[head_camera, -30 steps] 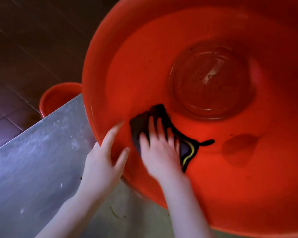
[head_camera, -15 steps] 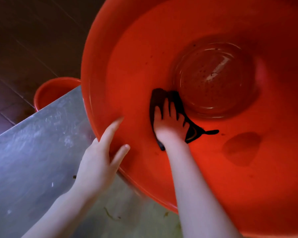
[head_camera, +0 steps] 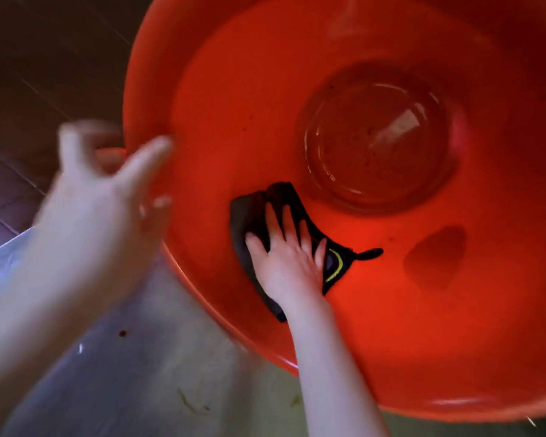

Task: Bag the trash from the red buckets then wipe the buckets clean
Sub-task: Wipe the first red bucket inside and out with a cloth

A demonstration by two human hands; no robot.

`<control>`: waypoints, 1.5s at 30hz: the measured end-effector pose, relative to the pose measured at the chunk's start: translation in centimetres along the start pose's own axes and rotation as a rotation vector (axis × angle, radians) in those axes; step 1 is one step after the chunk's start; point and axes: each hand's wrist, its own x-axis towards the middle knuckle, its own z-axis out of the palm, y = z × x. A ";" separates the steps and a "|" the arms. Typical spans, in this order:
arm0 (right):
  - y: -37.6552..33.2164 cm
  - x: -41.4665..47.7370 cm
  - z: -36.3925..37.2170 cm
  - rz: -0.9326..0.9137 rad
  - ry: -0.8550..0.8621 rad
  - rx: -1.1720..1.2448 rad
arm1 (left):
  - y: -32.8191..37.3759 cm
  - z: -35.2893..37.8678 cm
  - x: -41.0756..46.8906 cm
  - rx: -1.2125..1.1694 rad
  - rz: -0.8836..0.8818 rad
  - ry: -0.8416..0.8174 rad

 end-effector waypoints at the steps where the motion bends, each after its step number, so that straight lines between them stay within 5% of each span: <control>1: 0.6 -0.1 0.0 -0.018 -0.001 -0.045 | -0.3 -0.8 1.7 0.038 0.063 0.027; 8: 7.5 -1.9 0.2 0.101 0.097 -0.298 | 1.6 1.3 -0.5 -0.074 0.182 -0.113; 13: 11.1 -0.4 0.3 0.354 0.044 -0.310 | 3.9 5.4 -5.9 -0.333 -0.009 -0.240; 18: 9.6 0.7 -0.4 0.216 -0.055 -0.183 | 3.9 6.0 -6.3 -0.381 -0.058 -0.213; 24: 5.1 -9.6 3.3 -0.085 0.060 -0.042 | 4.1 7.0 -7.8 -0.397 -0.158 -0.294; 33: 9.8 2.5 1.5 0.479 -0.005 0.143 | 4.5 8.2 -7.5 -0.501 -0.124 -0.347; 38: 10.0 2.8 1.0 0.385 -0.031 0.064 | 5.1 8.8 -8.0 -0.506 -0.183 -0.333; 45: 4.4 -8.8 4.3 0.061 0.113 0.048 | 5.2 8.7 -7.8 -0.510 -0.152 -0.338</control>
